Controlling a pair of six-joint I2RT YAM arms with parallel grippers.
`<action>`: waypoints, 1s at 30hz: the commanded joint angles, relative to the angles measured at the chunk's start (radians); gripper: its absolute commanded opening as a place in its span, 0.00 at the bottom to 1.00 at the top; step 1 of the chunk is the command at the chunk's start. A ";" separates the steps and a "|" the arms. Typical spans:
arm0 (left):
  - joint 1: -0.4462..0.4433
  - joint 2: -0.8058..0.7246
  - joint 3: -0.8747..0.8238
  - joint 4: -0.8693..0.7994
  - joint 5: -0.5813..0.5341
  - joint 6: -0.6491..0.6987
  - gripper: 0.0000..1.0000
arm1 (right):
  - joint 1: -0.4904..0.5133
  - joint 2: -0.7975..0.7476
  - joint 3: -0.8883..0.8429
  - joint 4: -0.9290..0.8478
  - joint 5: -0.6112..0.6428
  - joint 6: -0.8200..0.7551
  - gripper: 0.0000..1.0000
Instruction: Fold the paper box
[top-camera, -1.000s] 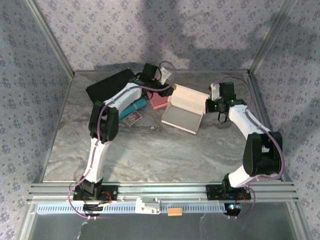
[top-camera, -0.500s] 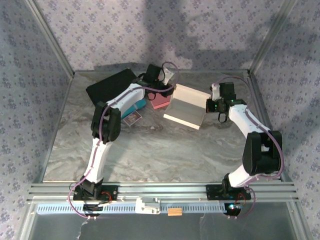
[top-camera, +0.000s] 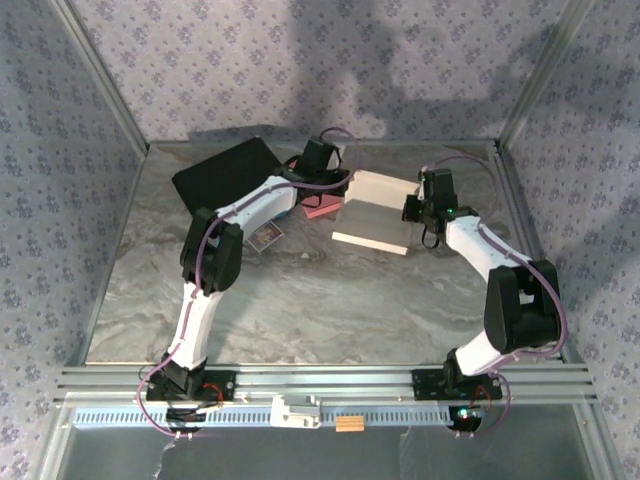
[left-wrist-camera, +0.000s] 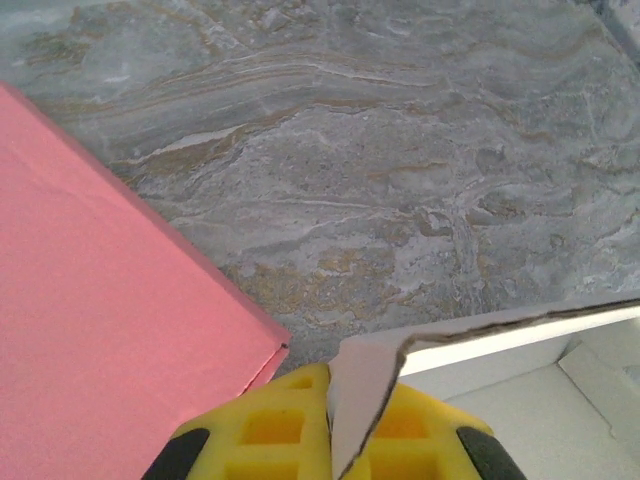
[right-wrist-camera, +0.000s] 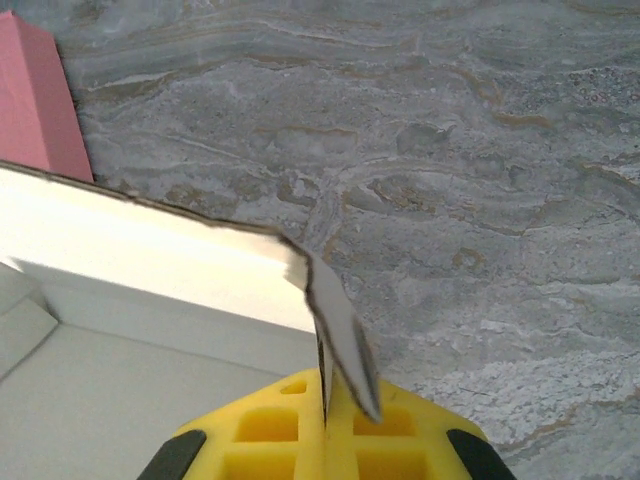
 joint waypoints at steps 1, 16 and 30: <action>-0.018 -0.020 -0.027 0.077 0.036 -0.098 0.00 | 0.048 -0.023 -0.001 0.069 0.049 0.084 0.00; -0.033 -0.088 -0.203 0.271 0.035 -0.152 0.00 | 0.111 -0.058 -0.103 0.187 0.122 0.045 0.00; -0.090 -0.211 -0.545 0.578 -0.016 -0.141 0.00 | 0.200 -0.214 -0.303 0.210 0.276 0.020 0.05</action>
